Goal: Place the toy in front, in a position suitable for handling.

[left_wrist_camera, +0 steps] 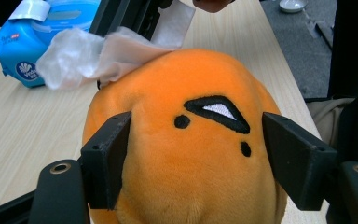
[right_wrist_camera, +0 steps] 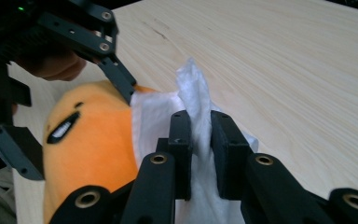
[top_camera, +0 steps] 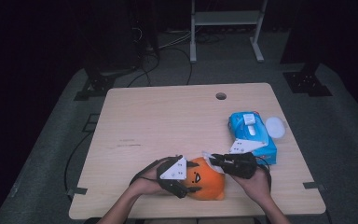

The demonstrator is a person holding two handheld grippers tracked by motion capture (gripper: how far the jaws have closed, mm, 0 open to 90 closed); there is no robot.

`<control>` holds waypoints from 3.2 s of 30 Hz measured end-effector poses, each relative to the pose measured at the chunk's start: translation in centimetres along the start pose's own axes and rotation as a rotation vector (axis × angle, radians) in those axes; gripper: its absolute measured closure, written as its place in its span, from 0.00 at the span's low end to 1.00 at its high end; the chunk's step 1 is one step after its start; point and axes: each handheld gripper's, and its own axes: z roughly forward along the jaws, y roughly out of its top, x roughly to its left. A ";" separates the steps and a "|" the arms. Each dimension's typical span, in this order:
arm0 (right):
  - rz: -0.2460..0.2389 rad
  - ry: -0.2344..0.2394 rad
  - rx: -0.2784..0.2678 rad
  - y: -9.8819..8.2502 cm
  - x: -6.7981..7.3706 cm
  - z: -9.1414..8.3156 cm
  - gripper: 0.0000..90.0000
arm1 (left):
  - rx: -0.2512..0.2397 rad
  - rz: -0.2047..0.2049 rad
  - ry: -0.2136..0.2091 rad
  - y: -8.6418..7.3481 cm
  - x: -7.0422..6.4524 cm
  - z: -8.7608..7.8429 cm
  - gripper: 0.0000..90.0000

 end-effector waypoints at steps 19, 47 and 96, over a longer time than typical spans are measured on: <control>-0.009 0.050 0.023 -0.6 0.8 -1.1 0.87 | -0.053 -0.355 0.007 -3.5 3.6 -1.3 0.31; 0.017 -0.002 0.024 -0.8 -0.3 -1.3 0.87 | -0.065 -0.391 0.027 -2.6 3.7 -1.1 0.22; -0.066 -0.022 -0.029 0.5 1.4 -1.6 0.87 | -0.090 -0.334 0.090 -0.5 2.8 -0.1 0.35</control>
